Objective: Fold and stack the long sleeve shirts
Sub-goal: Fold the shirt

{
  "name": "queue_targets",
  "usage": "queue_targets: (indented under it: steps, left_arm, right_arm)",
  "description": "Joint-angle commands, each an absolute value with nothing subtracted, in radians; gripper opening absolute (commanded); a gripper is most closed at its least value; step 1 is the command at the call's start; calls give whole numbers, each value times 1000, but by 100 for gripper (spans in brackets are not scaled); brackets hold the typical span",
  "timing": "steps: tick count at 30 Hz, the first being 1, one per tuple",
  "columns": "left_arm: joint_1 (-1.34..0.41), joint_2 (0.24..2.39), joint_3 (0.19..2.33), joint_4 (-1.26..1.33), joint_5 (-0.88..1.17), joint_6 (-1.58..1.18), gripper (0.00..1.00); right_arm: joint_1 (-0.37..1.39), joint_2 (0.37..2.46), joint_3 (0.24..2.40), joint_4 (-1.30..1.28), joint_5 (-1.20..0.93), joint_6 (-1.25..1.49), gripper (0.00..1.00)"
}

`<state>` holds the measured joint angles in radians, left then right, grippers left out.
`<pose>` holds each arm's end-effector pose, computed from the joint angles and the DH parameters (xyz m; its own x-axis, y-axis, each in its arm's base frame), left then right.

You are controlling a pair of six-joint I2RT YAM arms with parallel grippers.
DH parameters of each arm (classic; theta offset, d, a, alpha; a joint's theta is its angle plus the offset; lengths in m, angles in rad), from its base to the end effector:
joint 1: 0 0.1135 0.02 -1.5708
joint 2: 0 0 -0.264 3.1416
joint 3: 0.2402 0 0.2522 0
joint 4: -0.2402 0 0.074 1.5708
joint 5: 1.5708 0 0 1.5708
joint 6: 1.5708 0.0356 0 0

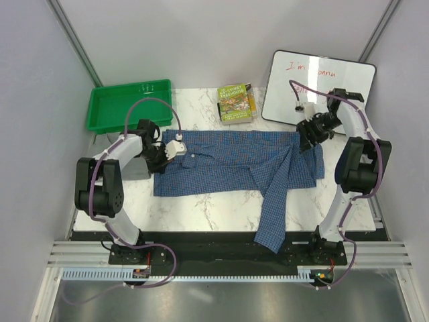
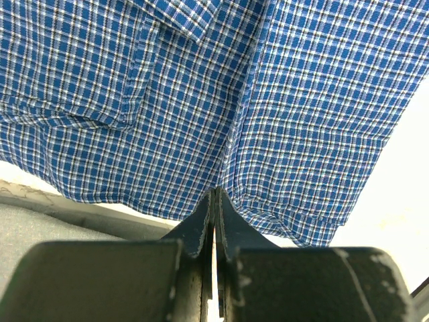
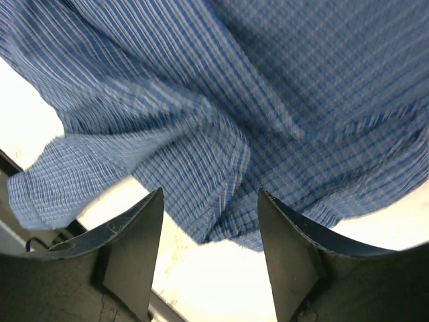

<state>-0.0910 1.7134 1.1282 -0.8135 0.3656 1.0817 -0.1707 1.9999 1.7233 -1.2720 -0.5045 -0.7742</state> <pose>0.3108 -0.0411 0.1839 -0.3322 0.8582 -0.3914 0.9346 0.3553 -0.0143 0.3815 -0.0483 0.2392 -0.8010 -0.4830 -0.3537 -0.5900 0.7369 0.3300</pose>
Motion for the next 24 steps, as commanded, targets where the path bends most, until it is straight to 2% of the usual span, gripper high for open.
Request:
queue_targets:
  steps: [1,10,24]
  left_arm:
    - [-83,1667,1124,-810,354,1060,2]
    - [-81,1660,1124,-808,364,1057,2]
    - [-84,1660,1129,-808,370,1063,2]
  right_arm:
    - [-95,1959,1802,-1264,-600,-824,66]
    - [207,1959,1764,-1210,-456,-949,67]
    - [367,1960,1617,-1184,-293,-1115,70]
